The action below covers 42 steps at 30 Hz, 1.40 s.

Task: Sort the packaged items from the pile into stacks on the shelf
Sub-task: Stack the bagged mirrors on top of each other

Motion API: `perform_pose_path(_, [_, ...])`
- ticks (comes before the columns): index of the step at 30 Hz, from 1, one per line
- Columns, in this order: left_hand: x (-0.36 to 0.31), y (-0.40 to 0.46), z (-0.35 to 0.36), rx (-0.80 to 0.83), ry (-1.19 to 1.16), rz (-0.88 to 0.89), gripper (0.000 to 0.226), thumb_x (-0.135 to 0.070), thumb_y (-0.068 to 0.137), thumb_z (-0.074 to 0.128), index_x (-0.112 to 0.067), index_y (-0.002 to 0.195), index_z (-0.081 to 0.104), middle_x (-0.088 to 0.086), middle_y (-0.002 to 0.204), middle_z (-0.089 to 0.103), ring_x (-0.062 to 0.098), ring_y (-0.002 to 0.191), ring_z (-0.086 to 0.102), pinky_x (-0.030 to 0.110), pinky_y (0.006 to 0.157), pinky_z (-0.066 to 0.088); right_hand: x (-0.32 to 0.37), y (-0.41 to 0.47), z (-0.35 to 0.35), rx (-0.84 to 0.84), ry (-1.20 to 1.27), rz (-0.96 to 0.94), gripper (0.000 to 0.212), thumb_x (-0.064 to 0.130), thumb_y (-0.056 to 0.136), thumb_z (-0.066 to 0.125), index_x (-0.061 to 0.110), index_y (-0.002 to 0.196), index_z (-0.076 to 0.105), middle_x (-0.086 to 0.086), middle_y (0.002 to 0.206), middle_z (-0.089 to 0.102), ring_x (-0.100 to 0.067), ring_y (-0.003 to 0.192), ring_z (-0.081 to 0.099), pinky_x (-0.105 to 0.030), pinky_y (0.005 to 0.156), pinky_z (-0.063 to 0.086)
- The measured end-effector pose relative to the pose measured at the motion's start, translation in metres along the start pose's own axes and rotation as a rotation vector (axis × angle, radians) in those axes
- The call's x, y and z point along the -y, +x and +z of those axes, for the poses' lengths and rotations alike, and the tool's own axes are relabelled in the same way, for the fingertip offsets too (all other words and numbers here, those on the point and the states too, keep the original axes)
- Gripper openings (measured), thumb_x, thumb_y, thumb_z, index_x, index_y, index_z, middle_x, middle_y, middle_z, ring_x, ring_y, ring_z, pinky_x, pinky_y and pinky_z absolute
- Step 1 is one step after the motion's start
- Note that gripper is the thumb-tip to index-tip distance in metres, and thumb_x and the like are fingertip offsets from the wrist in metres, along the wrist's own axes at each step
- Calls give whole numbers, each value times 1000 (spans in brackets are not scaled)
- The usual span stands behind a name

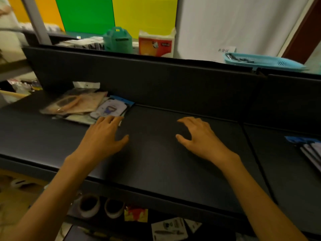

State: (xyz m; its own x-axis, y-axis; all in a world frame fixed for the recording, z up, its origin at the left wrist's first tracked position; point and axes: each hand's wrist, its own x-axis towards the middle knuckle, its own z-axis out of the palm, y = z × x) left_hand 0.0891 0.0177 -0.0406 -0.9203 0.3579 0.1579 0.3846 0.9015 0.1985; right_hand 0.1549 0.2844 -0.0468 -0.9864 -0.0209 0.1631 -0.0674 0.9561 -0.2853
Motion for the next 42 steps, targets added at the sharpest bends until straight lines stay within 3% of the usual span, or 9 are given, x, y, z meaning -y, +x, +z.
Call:
perform_pose_path(9, [139, 56, -30, -1, -45, 75, 69, -47, 87, 57, -24, 146, 29, 7, 153, 28, 29, 139, 28, 46, 109, 30, 103, 74, 45, -17, -8, 130, 57, 43, 92, 53, 26, 143, 34, 4, 145, 37, -15, 132, 33, -31, 111, 23])
perform_pose_path(16, [220, 97, -42, -31, -144, 91, 64, -49, 88, 53, -25, 144, 33, 7, 146, 37, 29, 131, 35, 47, 102, 34, 168, 125, 79, -27, 11, 213, 55, 42, 92, 52, 24, 142, 36, 2, 144, 39, -17, 129, 37, -30, 108, 24])
perform_pose_path(23, [266, 124, -40, 229, -145, 65, 71, -71, 78, 43, -37, 141, 36, 4, 149, 33, 31, 131, 32, 49, 106, 32, 208, 163, 99, -37, -13, 312, 59, 52, 92, 48, 24, 142, 34, -1, 146, 38, -20, 130, 37, -34, 107, 28])
perform_pose_path(27, [278, 130, -33, 320, -177, 29, 73, -71, 80, 45, -46, 144, 23, 8, 155, 22, 36, 136, 28, 52, 109, 26, 211, 172, 109, -19, -16, 442, 68, 64, 85, 47, 24, 139, 38, -3, 144, 39, -23, 129, 36, -40, 106, 32])
perform_pose_path(32, [285, 139, -31, 346, -257, -7, 103, -93, 45, 47, -51, 137, 27, 6, 142, 40, 33, 122, 44, 53, 100, 40, 210, 169, 106, -20, 143, 630, 79, 64, 77, 59, 19, 138, 38, -7, 140, 44, -28, 126, 40, -41, 100, 38])
perform_pose_path(36, [279, 134, -31, 151, -409, -16, 102, -63, 56, 78, -42, 141, 25, 10, 145, 32, 35, 125, 41, 48, 96, 40, 203, 158, 104, -113, 424, 725, 92, 53, 70, 74, 19, 144, 29, -7, 143, 42, -25, 127, 44, -42, 102, 42])
perform_pose_path(39, [278, 131, -30, 86, -476, -7, 107, -43, 58, 85, -31, 145, 25, 12, 147, 30, 36, 128, 39, 49, 99, 39, 199, 148, 104, -179, 531, 779, 101, 45, 67, 80, 18, 147, 24, -7, 143, 42, -24, 124, 48, -38, 99, 45])
perform_pose_path(40, [279, 130, -31, 72, -511, -29, 109, -39, 58, 87, -26, 146, 24, 12, 147, 31, 35, 128, 39, 49, 99, 39, 197, 144, 104, -214, 571, 776, 97, 41, 67, 81, 15, 145, 29, -7, 139, 46, -22, 117, 54, -35, 93, 48])
perform_pose_path(42, [280, 129, -33, 56, -614, -81, 106, -32, 59, 87, -18, 146, 27, 12, 144, 38, 33, 127, 43, 47, 97, 41, 198, 137, 101, -302, 680, 735, 66, 28, 71, 81, 11, 126, 48, -6, 123, 59, -12, 95, 61, -24, 76, 52])
